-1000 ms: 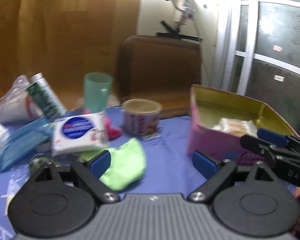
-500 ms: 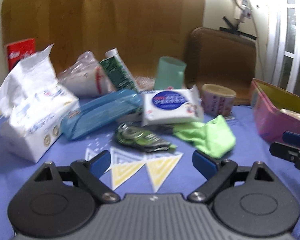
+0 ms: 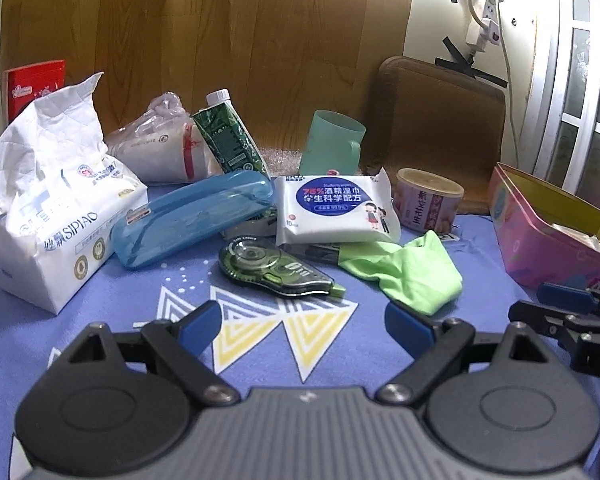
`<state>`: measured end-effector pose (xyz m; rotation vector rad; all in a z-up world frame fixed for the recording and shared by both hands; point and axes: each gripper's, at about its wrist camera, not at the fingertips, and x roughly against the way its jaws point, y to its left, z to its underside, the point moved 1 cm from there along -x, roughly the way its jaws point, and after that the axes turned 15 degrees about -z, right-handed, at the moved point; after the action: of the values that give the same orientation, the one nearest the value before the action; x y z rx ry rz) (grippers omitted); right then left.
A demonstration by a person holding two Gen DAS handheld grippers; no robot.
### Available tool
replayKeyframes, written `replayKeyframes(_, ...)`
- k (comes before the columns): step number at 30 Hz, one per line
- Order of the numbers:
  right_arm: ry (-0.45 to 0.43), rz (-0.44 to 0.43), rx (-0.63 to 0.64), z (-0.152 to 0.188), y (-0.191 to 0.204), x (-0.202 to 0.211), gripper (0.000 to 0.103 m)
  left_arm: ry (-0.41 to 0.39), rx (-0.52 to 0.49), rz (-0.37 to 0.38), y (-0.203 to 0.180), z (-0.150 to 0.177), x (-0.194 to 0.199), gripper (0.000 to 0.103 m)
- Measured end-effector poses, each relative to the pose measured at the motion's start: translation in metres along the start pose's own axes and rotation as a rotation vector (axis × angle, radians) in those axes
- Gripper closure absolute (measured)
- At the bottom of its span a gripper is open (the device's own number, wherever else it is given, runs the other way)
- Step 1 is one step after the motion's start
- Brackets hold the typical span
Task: Organize soft objects
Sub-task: 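Bring the right tool back over the table toward the green cloth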
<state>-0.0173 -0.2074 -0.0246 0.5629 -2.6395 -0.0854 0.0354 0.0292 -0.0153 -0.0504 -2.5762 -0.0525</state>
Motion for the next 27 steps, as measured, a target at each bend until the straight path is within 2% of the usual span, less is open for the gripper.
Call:
replayKeyframes(13, 0.005, -0.006, -0.03, 0.0, -0.004, -0.001, 0.043, 0.017, 0.02, 0.007, 0.003, 0.0, -0.003, 0.01)
replayKeyframes(21, 0.005, -0.006, -0.028, -0.001, -0.004, -0.001, 0.043, -0.024, 0.041, -0.029, 0.005, 0.0, 0.003, 0.009)
replayKeyframes(24, -0.003, -0.008, -0.026, 0.0, -0.003, 0.0, 0.043, -0.036, 0.023, -0.05, 0.003, 0.001, 0.007, 0.009)
replayKeyframes(27, -0.012, -0.013, -0.021, 0.0, -0.003, 0.001, 0.043, -0.043, -0.04, -0.075, -0.002, 0.005, 0.015, 0.009)
